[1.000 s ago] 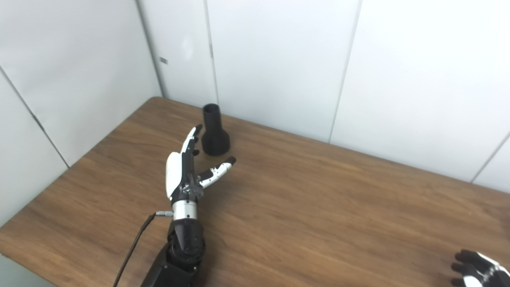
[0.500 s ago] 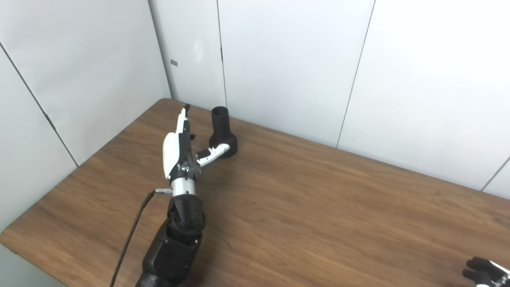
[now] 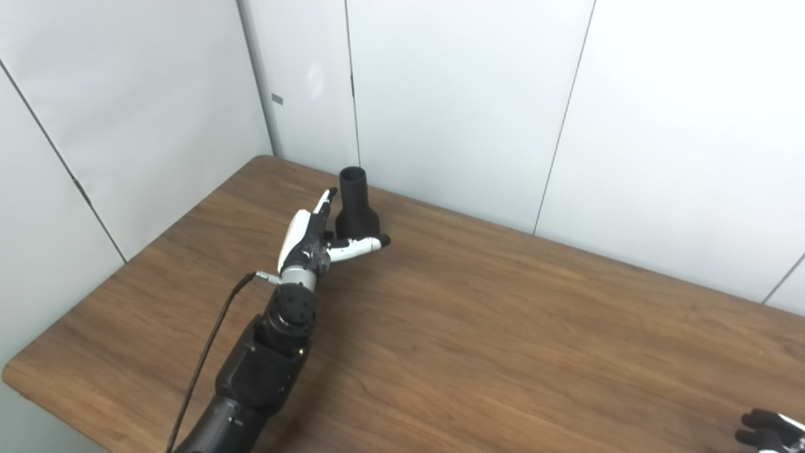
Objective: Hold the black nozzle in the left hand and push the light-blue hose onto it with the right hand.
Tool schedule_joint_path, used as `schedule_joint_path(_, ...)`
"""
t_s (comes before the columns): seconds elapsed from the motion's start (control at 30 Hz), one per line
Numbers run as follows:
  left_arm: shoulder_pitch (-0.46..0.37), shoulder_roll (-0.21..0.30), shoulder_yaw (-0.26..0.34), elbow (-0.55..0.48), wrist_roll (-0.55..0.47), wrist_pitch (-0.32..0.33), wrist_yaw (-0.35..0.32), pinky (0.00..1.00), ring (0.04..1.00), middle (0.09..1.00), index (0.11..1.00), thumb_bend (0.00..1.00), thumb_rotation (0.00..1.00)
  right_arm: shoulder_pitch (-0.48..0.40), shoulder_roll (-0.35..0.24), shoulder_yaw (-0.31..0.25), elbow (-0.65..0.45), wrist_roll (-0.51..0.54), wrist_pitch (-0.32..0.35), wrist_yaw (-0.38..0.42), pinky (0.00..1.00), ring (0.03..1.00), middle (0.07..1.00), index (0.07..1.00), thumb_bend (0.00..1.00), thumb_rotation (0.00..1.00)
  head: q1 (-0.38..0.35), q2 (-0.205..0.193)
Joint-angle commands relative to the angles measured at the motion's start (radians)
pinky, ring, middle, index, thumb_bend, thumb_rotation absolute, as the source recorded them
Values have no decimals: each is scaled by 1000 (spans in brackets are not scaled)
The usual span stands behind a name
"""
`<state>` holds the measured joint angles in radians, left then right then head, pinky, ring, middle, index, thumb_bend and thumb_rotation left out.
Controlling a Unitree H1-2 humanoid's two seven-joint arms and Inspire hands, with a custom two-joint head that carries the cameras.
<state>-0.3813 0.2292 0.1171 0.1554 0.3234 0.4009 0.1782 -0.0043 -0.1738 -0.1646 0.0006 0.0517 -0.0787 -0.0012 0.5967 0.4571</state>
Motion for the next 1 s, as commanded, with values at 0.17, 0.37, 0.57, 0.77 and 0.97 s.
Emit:
schedule_joint_path(0.17, -59, 45, -22, 65, -20, -11, -36, 885, 1000, 1000, 1000, 1000, 325, -7, -9, -10, -27, -10, -18, -13, 426, 571, 611, 574, 553, 586, -4, 5)
schedule_joint_path(0.37, -65, 70, -34, 86, -18, 7, -55, 891, 1000, 1000, 1000, 1000, 325, -6, -11, -10, -29, -16, -11, -17, 416, 566, 606, 565, 574, 593, -3, 7)
schedule_joint_path(0.57, -71, 97, -54, 106, 21, 64, -65, 863, 984, 1000, 1000, 1000, 259, -3, -12, -11, -31, -12, -13, -13, 403, 549, 592, 553, 611, 597, -4, 12)
schedule_joint_path(0.77, -70, 127, -103, 124, 142, 68, -109, 790, 958, 998, 1000, 1000, 211, 1, -14, -14, -30, -10, -24, -10, 393, 540, 584, 545, 644, 601, -7, 18)
schedule_joint_path(0.97, -76, 142, -140, 155, 245, 69, -125, 786, 915, 964, 976, 1000, 183, 3, -16, -13, -35, -14, -17, -11, 381, 526, 572, 534, 703, 623, -9, 20)
